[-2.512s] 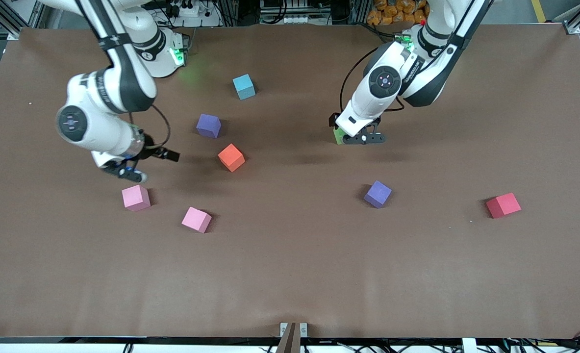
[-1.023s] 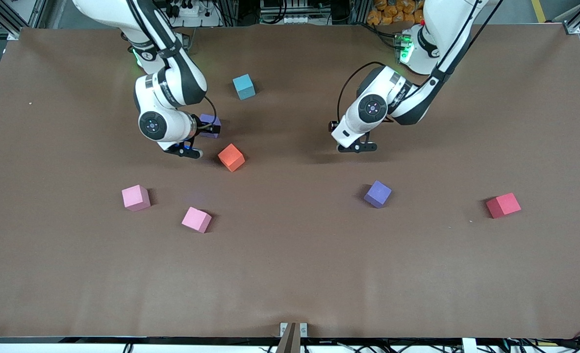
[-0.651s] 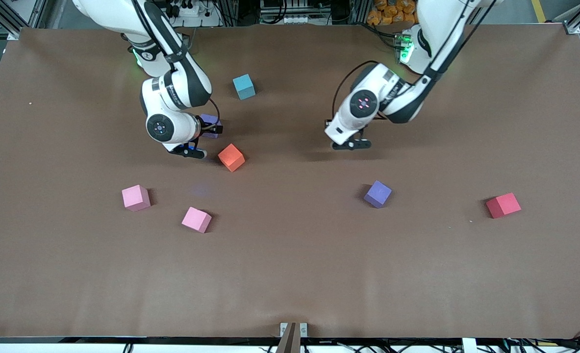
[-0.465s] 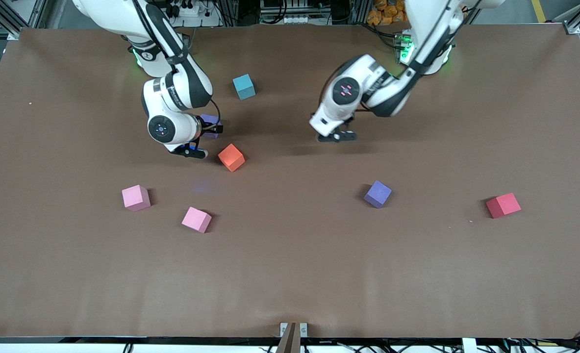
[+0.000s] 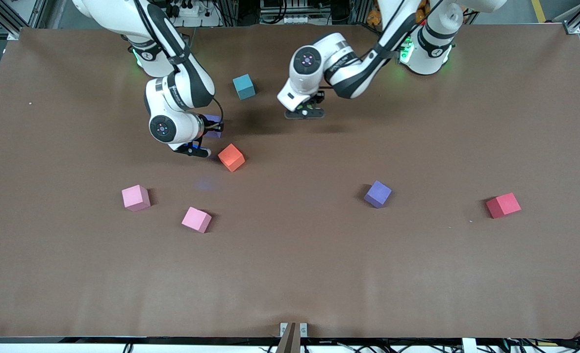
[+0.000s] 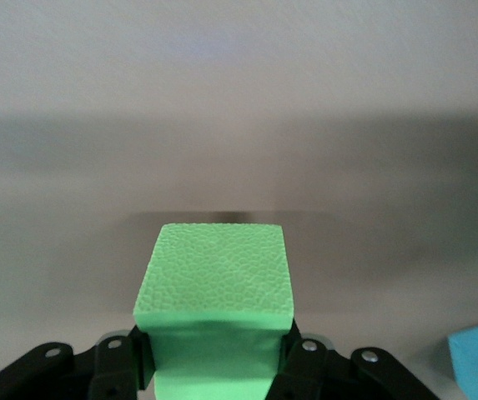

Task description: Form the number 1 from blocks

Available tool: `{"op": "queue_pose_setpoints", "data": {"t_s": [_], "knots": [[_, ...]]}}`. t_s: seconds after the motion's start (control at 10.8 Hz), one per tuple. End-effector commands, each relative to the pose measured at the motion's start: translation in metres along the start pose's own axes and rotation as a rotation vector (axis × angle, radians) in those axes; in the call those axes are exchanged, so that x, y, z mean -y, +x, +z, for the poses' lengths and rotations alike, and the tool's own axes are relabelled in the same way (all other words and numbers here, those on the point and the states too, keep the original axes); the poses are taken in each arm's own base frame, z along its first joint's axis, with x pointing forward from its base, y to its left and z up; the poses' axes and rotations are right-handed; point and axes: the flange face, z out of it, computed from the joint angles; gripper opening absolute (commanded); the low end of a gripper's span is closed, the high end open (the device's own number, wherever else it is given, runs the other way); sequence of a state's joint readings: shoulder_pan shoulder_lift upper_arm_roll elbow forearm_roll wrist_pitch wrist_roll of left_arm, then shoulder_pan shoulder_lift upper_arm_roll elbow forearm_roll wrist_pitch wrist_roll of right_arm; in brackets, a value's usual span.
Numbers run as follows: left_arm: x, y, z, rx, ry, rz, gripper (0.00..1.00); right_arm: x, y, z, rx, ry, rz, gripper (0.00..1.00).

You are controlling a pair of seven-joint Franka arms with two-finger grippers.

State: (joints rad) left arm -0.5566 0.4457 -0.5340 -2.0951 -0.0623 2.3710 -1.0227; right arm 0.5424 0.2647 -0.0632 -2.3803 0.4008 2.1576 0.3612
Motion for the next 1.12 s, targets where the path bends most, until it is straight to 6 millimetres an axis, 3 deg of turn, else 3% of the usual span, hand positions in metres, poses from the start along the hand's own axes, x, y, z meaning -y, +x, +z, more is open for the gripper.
{"op": "queue_pose_setpoints", "data": {"t_s": [0.0,0.09,0.37,0.47,0.56,0.65,0.84,1.02], "knots": [[-0.035,-0.001,0.020,0.039,-0.019,-0.032,0.00,-0.004,0.000,-0.001,-0.001,0.029,-0.029,0.52],[-0.043,0.000,0.023,0.037,-0.024,-0.035,0.00,-0.003,0.000,-0.007,-0.011,0.036,-0.033,0.53],[-0.048,-0.002,0.033,0.040,-0.017,-0.025,0.00,0.005,-0.002,-0.051,-0.089,0.062,-0.124,0.54],[-0.048,-0.002,0.034,0.039,-0.016,-0.020,0.55,0.009,0.001,-0.060,-0.114,0.045,-0.151,0.54],[-0.049,0.004,0.026,0.030,-0.026,-0.029,1.00,0.013,0.003,-0.066,-0.127,0.048,-0.159,0.54],[-0.046,0.014,0.011,0.009,-0.038,-0.045,1.00,0.016,0.002,-0.073,-0.123,0.048,-0.168,0.54],[-0.025,0.044,-0.056,-0.044,-0.066,-0.100,1.00,0.022,0.001,-0.092,-0.095,0.048,-0.178,0.54],[0.005,0.070,-0.117,-0.098,-0.078,-0.149,1.00,0.031,-0.002,-0.096,-0.105,0.044,-0.188,0.54]]}}
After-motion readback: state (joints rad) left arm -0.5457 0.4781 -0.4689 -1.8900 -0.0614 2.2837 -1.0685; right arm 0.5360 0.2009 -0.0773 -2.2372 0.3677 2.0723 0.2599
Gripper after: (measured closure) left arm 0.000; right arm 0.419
